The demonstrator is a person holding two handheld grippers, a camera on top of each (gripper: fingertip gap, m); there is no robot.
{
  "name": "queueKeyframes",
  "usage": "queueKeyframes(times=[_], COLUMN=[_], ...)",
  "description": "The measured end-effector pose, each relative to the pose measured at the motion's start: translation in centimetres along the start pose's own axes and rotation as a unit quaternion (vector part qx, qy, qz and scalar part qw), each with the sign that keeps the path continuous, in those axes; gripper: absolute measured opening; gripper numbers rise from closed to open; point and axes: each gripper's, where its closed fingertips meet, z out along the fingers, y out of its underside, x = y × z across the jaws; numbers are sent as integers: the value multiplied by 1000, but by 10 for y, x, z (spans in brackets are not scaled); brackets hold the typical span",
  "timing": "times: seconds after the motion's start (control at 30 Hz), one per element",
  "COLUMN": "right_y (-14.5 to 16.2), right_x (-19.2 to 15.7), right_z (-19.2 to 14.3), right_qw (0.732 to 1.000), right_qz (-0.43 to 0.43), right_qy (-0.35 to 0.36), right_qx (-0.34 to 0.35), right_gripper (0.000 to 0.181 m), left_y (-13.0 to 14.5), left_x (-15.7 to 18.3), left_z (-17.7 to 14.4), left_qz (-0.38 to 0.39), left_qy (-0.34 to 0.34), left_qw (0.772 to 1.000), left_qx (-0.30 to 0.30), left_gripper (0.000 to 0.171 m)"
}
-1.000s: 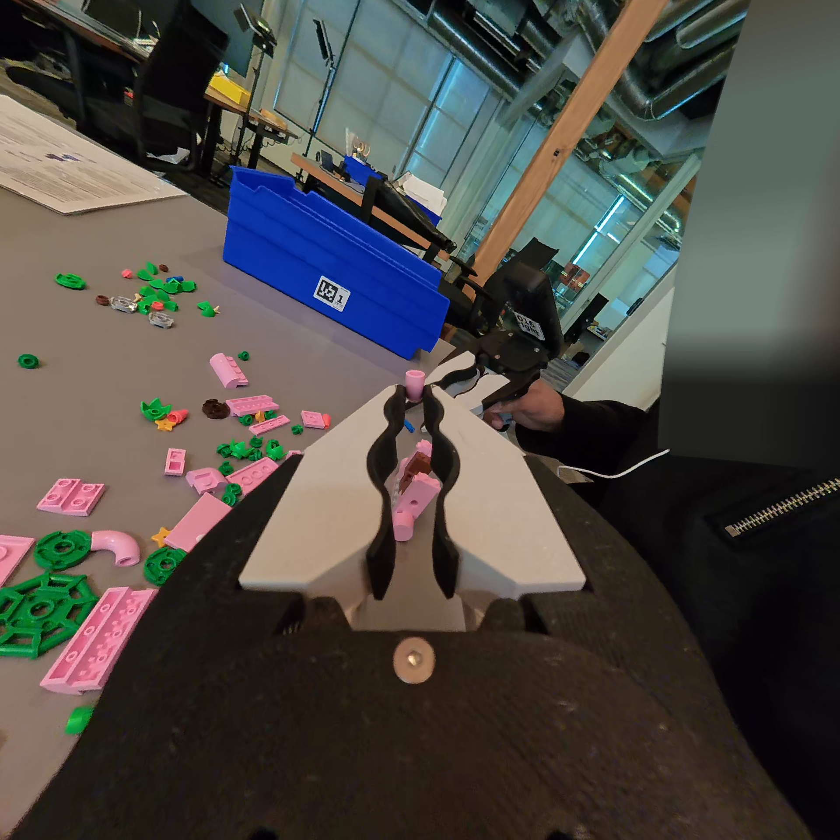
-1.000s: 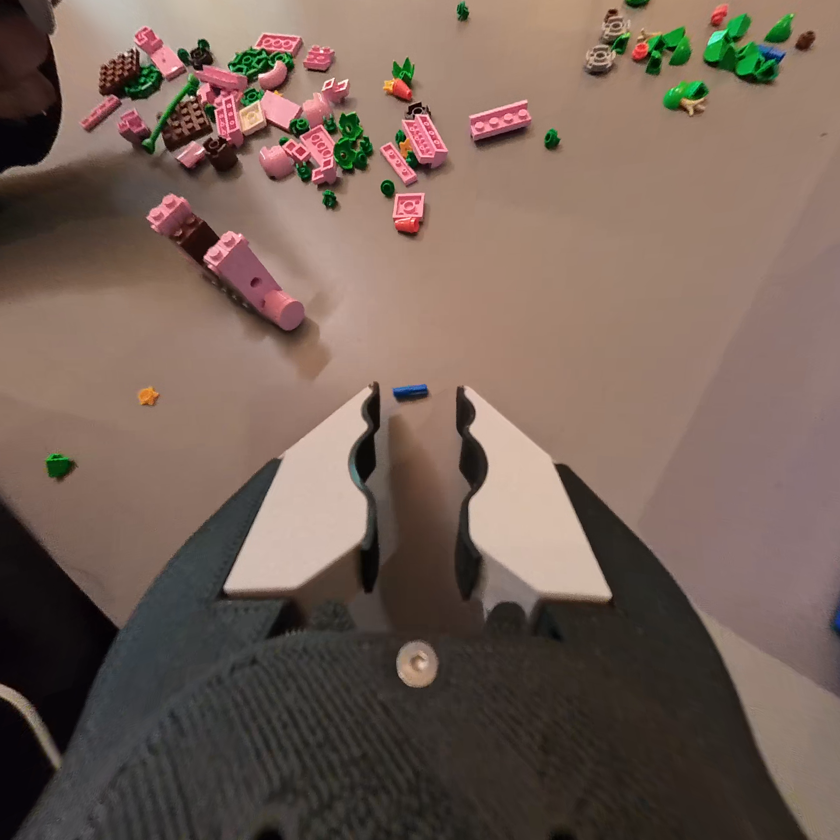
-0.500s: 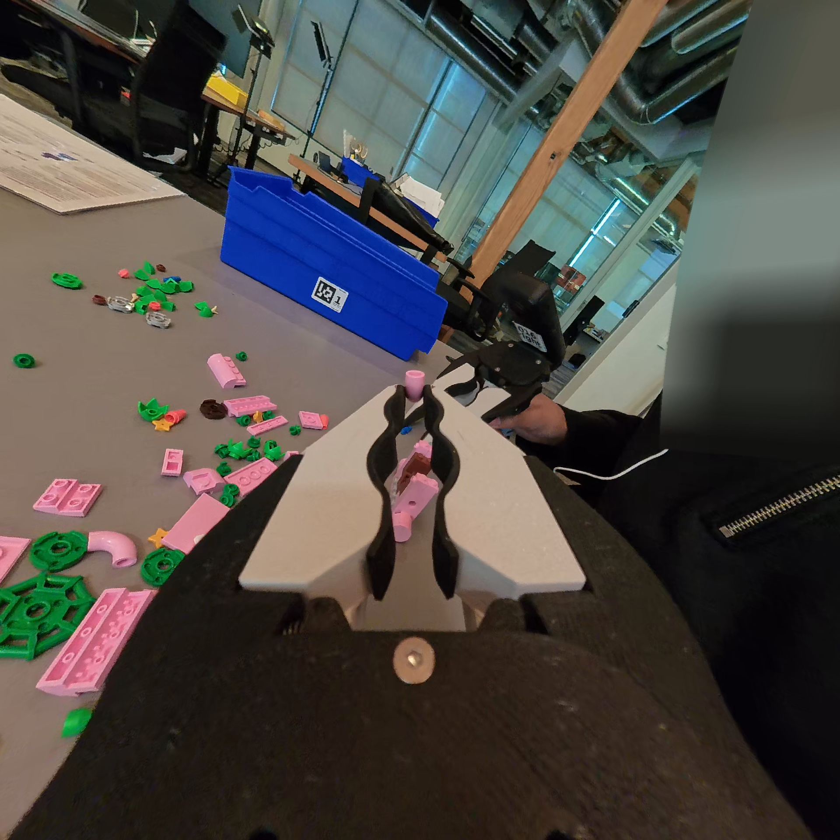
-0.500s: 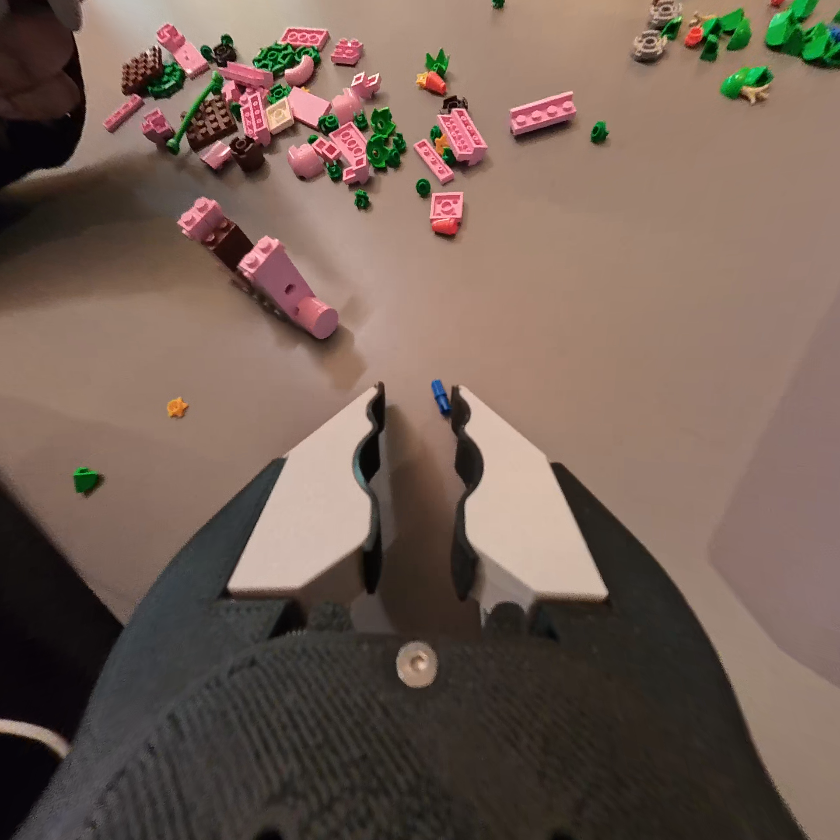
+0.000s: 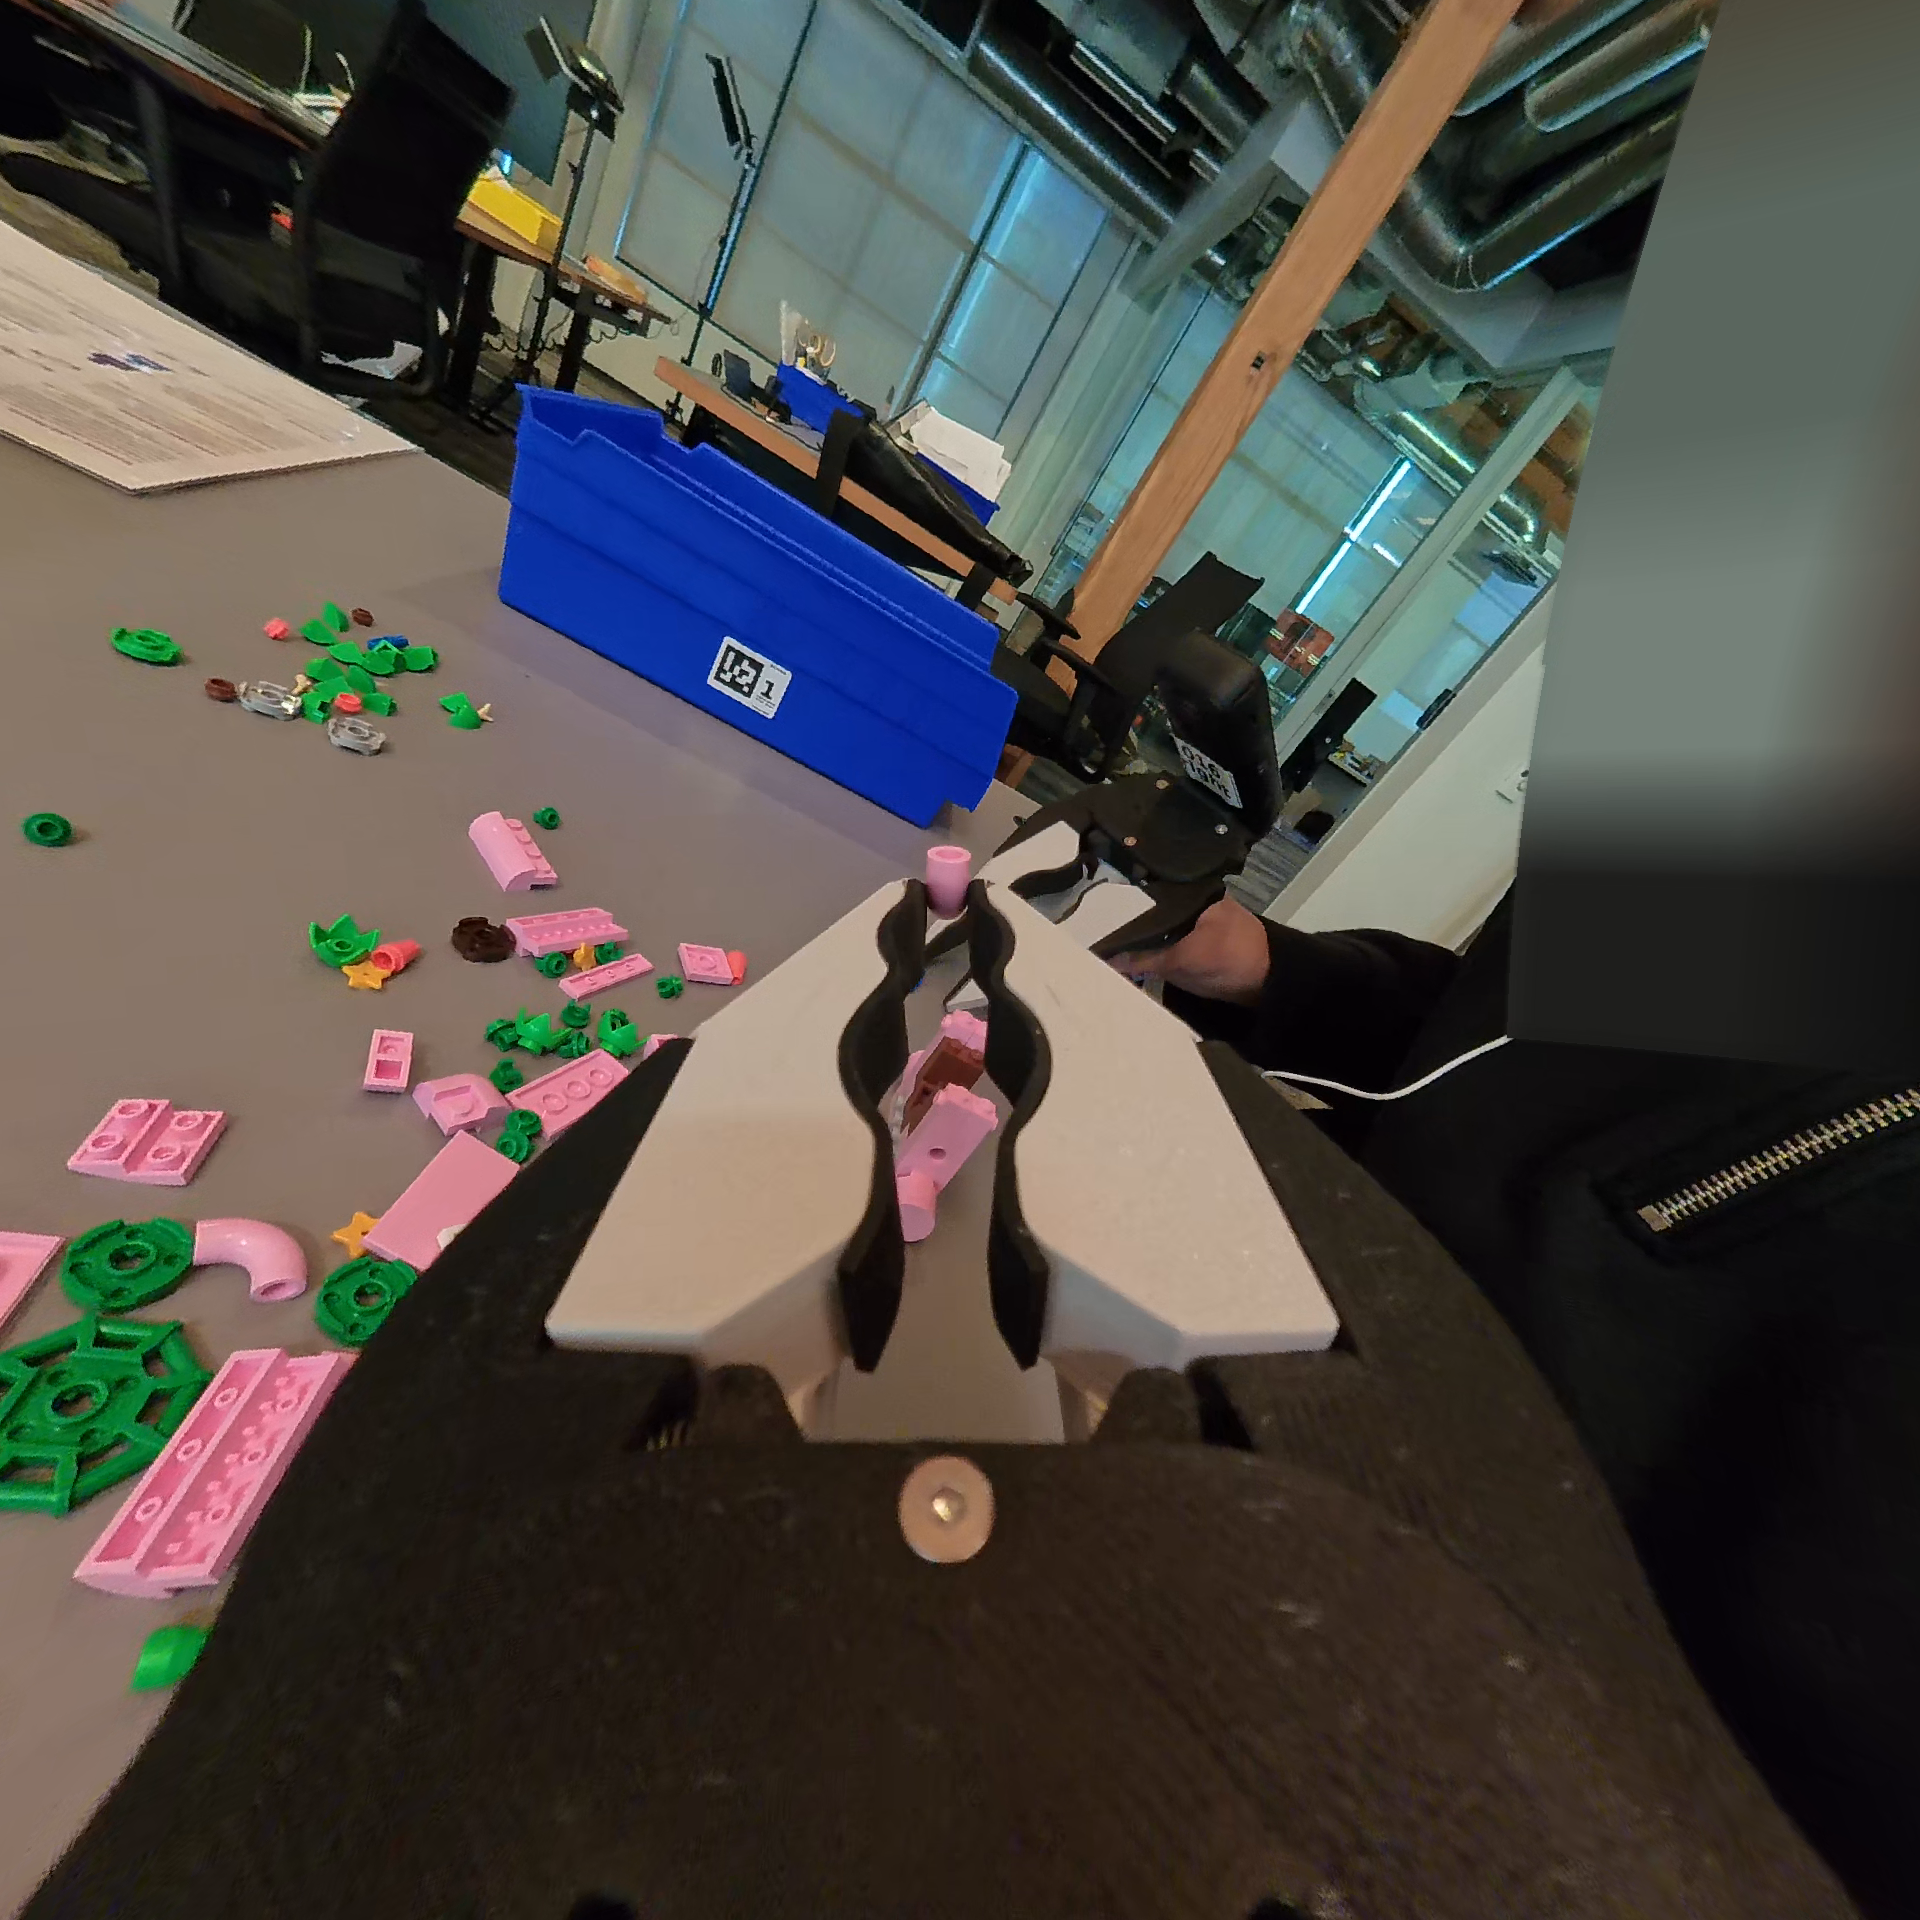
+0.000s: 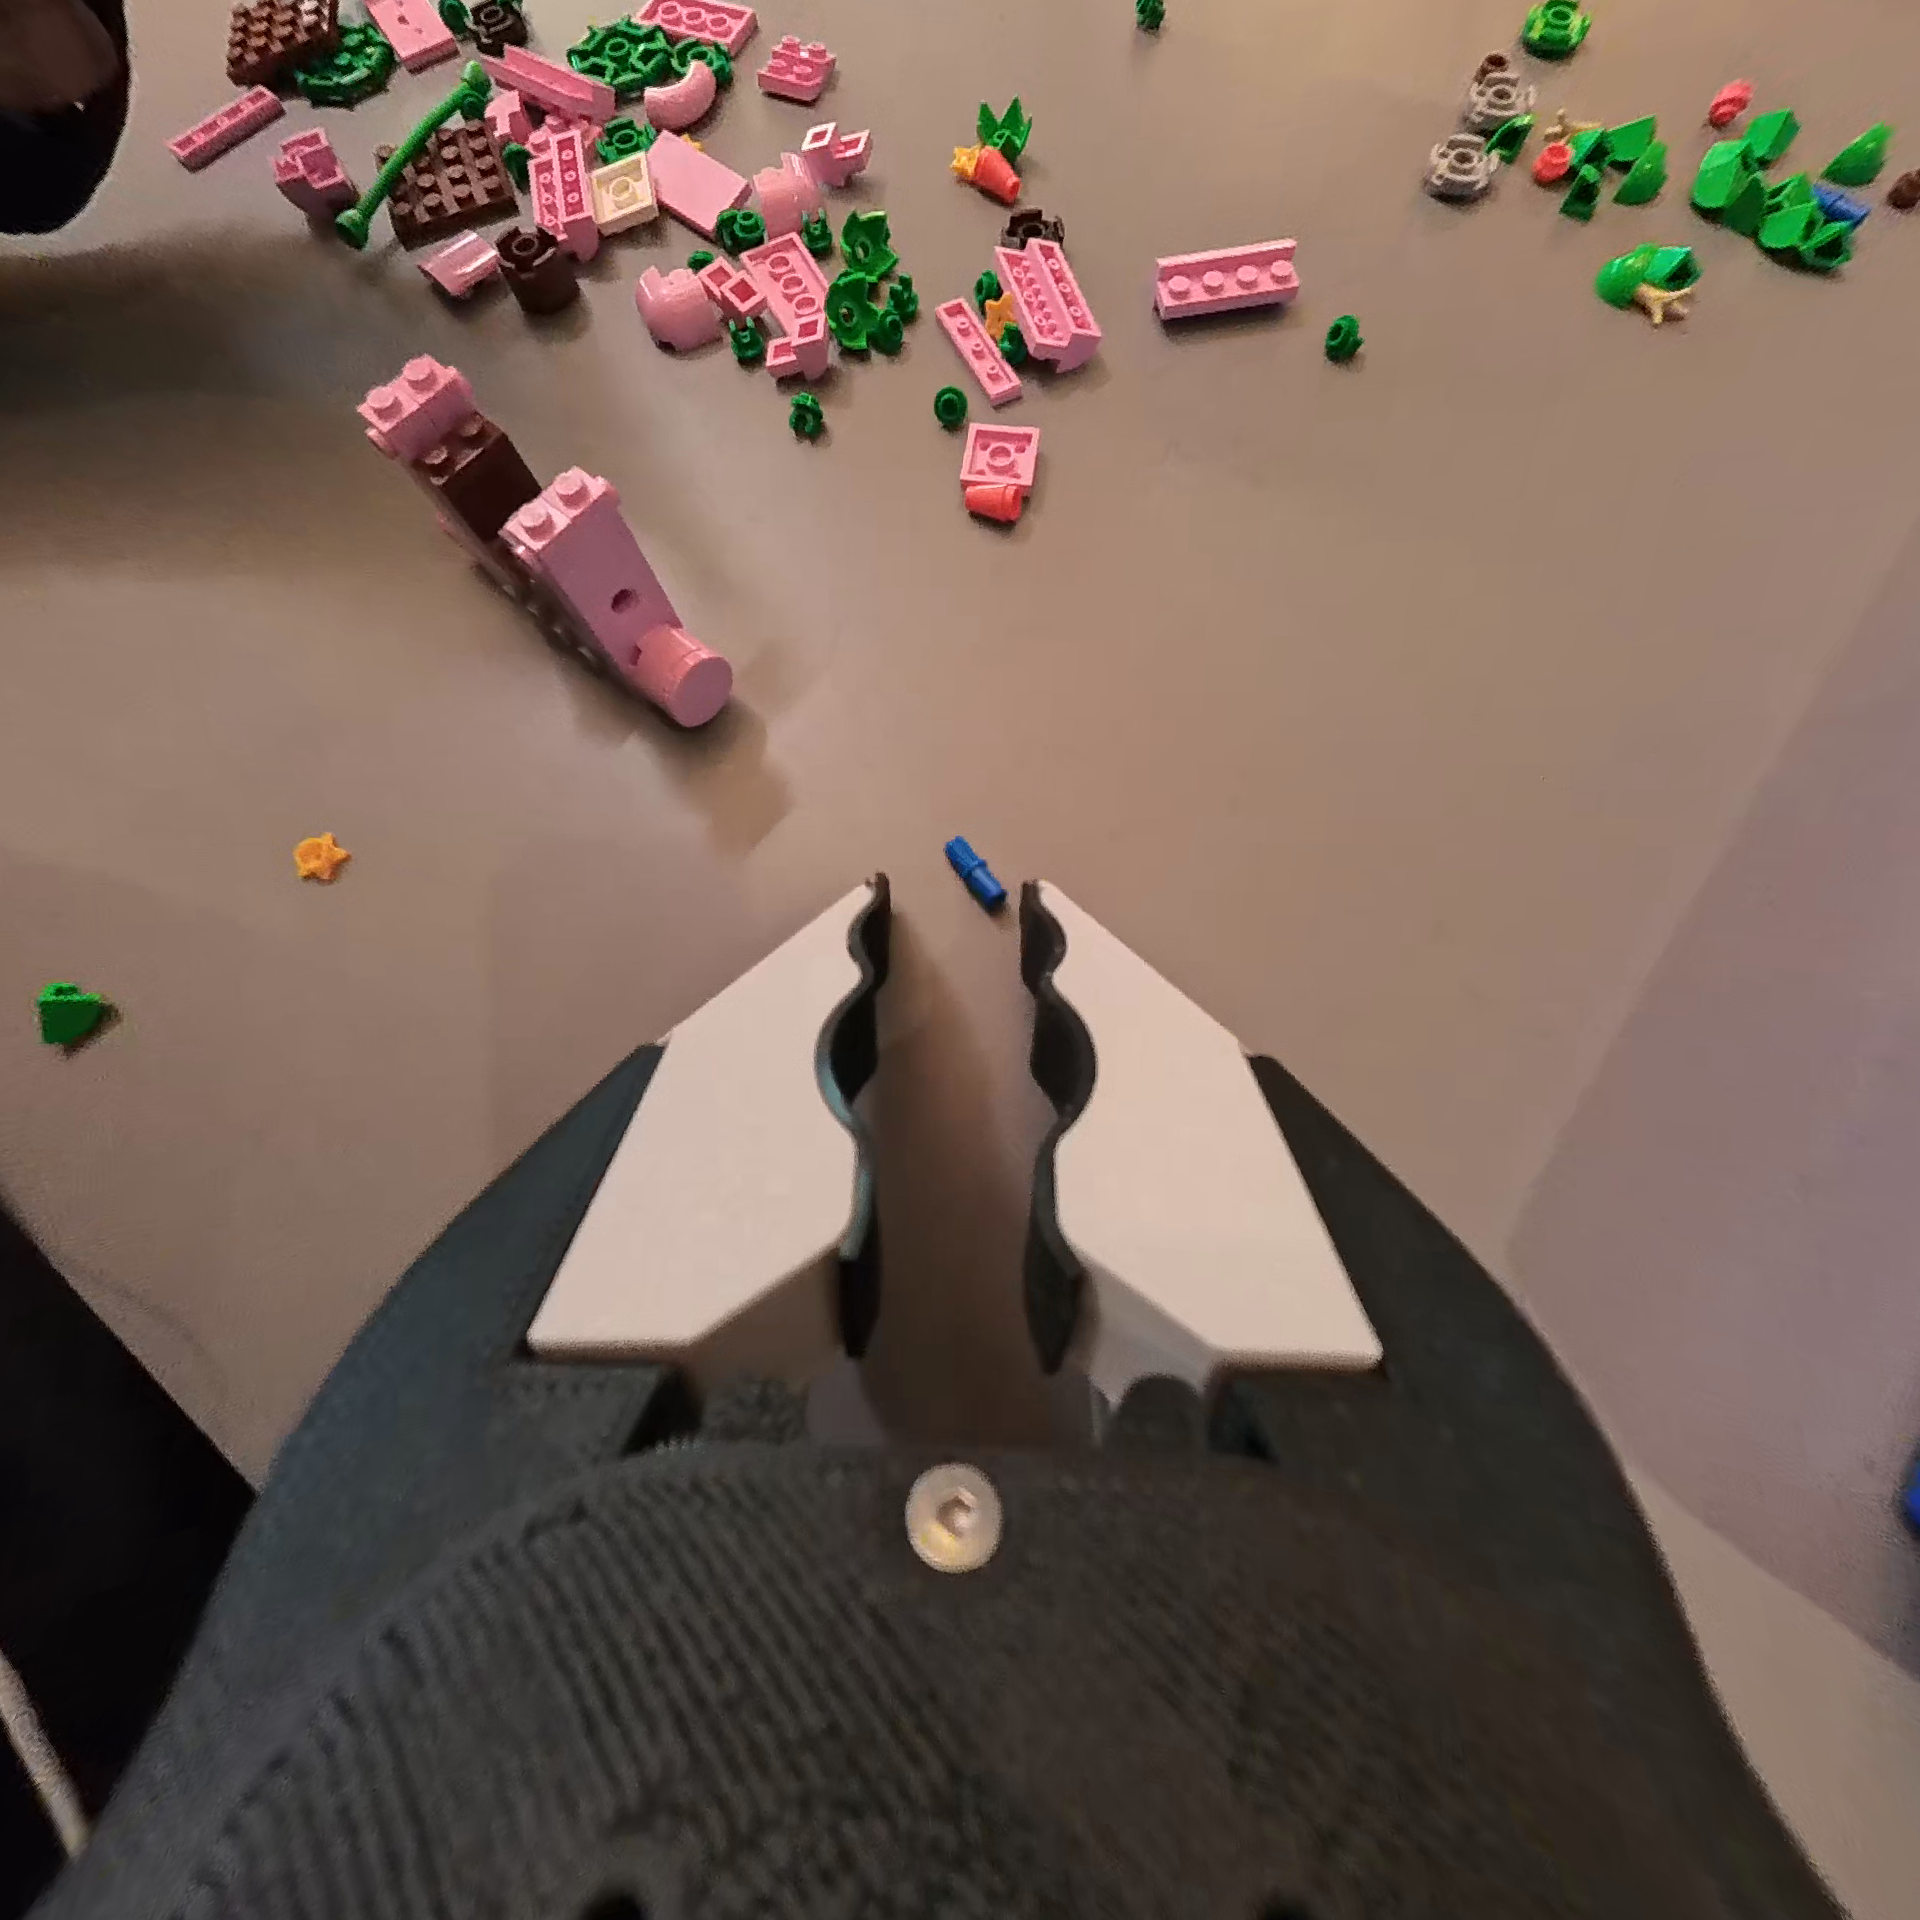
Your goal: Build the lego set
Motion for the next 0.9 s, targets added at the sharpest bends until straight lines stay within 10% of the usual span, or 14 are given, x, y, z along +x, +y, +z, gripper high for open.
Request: queueKeyframes(times=[0.47, 0.9], right_y=[-1, -11], right_x=[-4, -15], right_z=[3, 14], right_qw=[990, 997], right_qz=[-95, -48], right_qy=[-103, -59], right_qx=[-9, -4], right_gripper=[17, 39], left_y=[-1, 0], left_x=[-1, -2], left_z=[-1, -1], left_qz=[-5, -12], left_qy=[1, 6], left_qw=[1000, 1000], left_qx=[4, 4], left_gripper=[4, 4])
